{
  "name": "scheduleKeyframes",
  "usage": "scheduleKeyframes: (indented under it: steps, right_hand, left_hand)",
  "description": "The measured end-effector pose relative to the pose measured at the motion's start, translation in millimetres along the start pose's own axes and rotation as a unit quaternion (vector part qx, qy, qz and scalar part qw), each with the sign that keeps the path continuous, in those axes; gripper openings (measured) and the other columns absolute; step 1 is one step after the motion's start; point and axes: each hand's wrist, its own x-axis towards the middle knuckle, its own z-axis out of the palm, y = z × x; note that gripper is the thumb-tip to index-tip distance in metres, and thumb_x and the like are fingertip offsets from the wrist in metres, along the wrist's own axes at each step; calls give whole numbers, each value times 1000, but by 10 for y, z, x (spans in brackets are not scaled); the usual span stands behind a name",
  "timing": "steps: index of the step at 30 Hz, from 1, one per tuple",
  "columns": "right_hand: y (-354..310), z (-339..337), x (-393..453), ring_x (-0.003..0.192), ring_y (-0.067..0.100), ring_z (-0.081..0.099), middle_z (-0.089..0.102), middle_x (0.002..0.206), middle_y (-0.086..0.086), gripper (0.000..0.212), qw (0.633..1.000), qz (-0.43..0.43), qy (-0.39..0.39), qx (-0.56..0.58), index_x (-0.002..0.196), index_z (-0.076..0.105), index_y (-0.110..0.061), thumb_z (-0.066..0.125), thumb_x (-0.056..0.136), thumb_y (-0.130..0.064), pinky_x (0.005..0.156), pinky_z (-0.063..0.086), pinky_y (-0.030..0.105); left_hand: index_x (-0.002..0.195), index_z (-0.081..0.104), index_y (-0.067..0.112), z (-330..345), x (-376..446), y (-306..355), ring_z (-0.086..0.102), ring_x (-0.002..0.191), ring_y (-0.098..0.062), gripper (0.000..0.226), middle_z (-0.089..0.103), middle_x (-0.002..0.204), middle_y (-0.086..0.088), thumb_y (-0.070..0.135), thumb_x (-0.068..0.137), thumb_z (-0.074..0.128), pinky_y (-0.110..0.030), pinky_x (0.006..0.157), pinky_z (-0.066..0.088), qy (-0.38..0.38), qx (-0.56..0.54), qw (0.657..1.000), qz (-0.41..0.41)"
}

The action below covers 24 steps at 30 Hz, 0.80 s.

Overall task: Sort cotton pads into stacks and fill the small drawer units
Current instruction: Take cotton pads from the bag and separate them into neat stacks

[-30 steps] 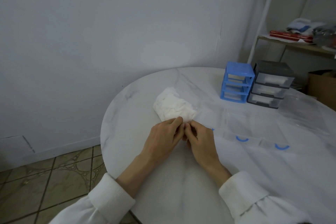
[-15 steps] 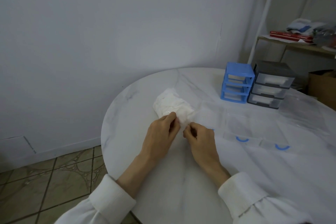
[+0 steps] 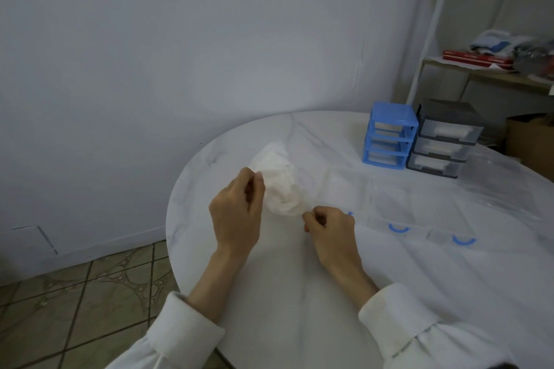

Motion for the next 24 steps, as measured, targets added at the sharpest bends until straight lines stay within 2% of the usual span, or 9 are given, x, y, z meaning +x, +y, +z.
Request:
scheduleKeyframes:
  steps: [3, 5, 7, 9, 12, 15, 20, 22, 24]
  right_hand:
    - [21, 8, -8, 53, 16, 49, 62, 69, 20, 25, 1000, -6, 8, 27, 65, 54, -2, 53, 88, -11, 57, 45, 32]
    - [13, 3, -14, 50, 16, 56, 63, 72, 17, 17, 998, -14, 5, 59, 73, 53, -7, 53, 90, -10, 54, 48, 25]
    - [8, 11, -13, 67, 20, 64, 65, 83, 15, 3, 997, -33, -10, 74, 90, 53, -6, 55, 91, -9, 61, 51, 21]
    - [16, 11, -12, 78, 21, 64, 66, 88, 10, 18, 994, -55, -17, 88, 102, 48, -15, 57, 89, -6, 67, 53, 22]
    - [-24, -10, -21, 74, 26, 62, 66, 85, 14, 39, 990, -81, -19, 111, 104, 34, -31, 54, 89, 0, 68, 53, 31]
    - [-59, -58, -18, 70, 26, 60, 63, 81, 16, 41, 986, -112, 28, 121, 99, 27, -31, 44, 91, 6, 65, 51, 32]
    - [-70, -143, 30, 62, 18, 57, 60, 87, -12, 41, 977, -127, 94, 139, 88, 33, -31, 37, 91, 10, 51, 48, 24]
    - [-64, -173, 48, 59, 19, 55, 60, 83, -17, 42, 976, -131, 94, 149, 85, 41, -27, 35, 88, 15, 50, 47, 22]
    - [-78, -193, 44, 57, 18, 53, 62, 83, -6, 42, 972, -139, 92, 167, 83, 48, -25, 35, 89, 14, 52, 45, 21]
  left_hand:
    - [68, 47, 9, 20, -37, 29, 39, 44, -13, 30, 42, 54, 7, 25, 94, 47, -25, 44, 33, 0, 10, 1000, 25]
    - [77, 53, 11, 28, -36, 52, 49, 54, -11, 25, 52, 67, 7, 30, 92, 48, -22, 51, 39, -18, 2, 999, 33]
    - [95, 57, 12, 35, -29, 62, 54, 75, -10, 27, 59, 89, 5, 36, 91, 46, -18, 66, 41, -53, -10, 998, 29]
    - [113, 58, 13, 45, -33, 59, 52, 100, -10, 36, 58, 113, 5, 36, 94, 37, -14, 85, 38, -107, -40, 993, 32]
    - [130, 52, 16, 69, -65, 42, 42, 128, -10, 45, 51, 136, 5, 28, 96, 27, -20, 107, 29, -173, -137, 975, 30]
    - [137, 45, 19, 74, -77, 21, 33, 138, -12, 47, 43, 144, 6, 28, 96, 26, -24, 114, 22, -223, -194, 955, 31]
    - [149, 15, 27, 76, -96, 19, 3, 146, -12, 71, 14, 156, 14, 41, 84, 42, -39, 119, -2, -295, -131, 944, 71]
    - [149, 2, 32, 108, -103, 3, -1, 146, -14, 93, 4, 158, 10, 41, 75, 58, -45, 118, 4, -301, -74, 946, 100]
    - [147, -3, 33, 138, -99, -19, 1, 146, -16, 108, -1, 157, 9, 38, 67, 70, -41, 116, 12, -286, -10, 949, 133]
